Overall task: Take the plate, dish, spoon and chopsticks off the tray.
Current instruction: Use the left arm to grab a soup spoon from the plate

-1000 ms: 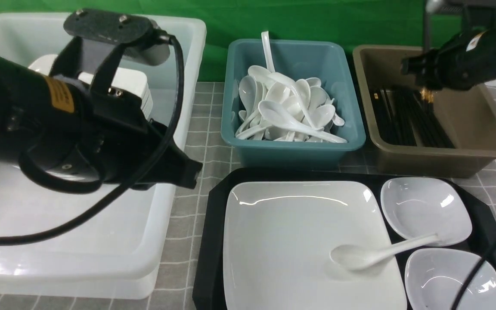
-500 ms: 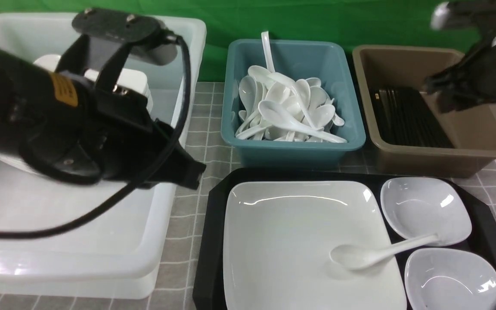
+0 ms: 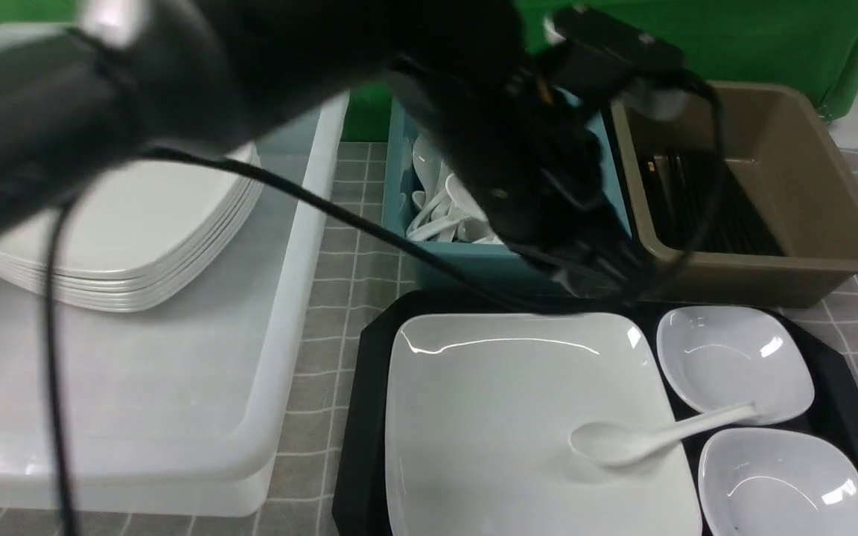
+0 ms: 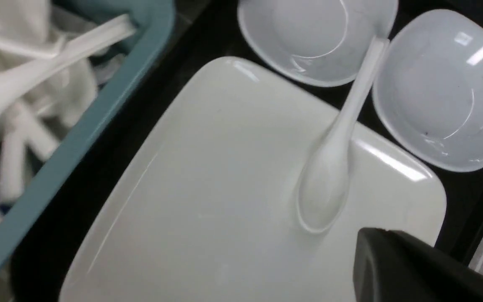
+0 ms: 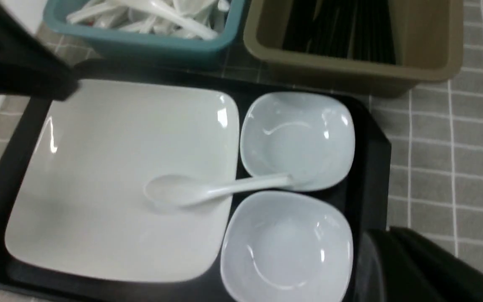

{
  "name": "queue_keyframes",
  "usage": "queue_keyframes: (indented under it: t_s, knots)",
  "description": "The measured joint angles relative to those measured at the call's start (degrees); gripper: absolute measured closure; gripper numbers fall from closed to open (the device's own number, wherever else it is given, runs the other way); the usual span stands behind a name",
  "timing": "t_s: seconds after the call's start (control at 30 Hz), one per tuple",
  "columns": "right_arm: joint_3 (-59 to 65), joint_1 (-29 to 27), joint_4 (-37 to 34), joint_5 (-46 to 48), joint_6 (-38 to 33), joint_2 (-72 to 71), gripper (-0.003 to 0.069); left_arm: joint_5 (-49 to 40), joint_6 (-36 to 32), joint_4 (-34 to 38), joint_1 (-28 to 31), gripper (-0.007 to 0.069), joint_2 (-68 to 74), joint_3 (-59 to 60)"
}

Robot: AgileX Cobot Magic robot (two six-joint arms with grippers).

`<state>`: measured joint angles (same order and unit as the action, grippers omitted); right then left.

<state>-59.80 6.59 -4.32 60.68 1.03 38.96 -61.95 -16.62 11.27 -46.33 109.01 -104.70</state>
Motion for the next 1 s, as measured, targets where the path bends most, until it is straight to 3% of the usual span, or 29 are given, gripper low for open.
queue_keyframes:
  t_s: [0.3, 0.67, 0.83, 1.0]
  knots:
    - [5.0, 0.0, -0.1, 5.8, 2.5, -8.4, 0.0634, 6.6, -10.1, 0.3, -5.8, 0.0556, 13.3, -5.1]
    - [5.2, 0.0, -0.2, 6.0, 2.5, -8.5, 0.0634, 13.3, -12.1, 1.1, -6.0, 0.0198, 20.4, -5.2]
    - [5.2, 0.0, -0.2, 6.0, 2.5, -8.5, 0.0634, 13.7, -14.1, 1.2, -6.0, 0.0158, 22.7, -5.2]
    - [5.2, 0.0, -0.2, 6.0, 2.5, -8.5, 0.0634, 14.0, -14.9, 0.5, -6.0, 0.0167, 23.6, -5.5]
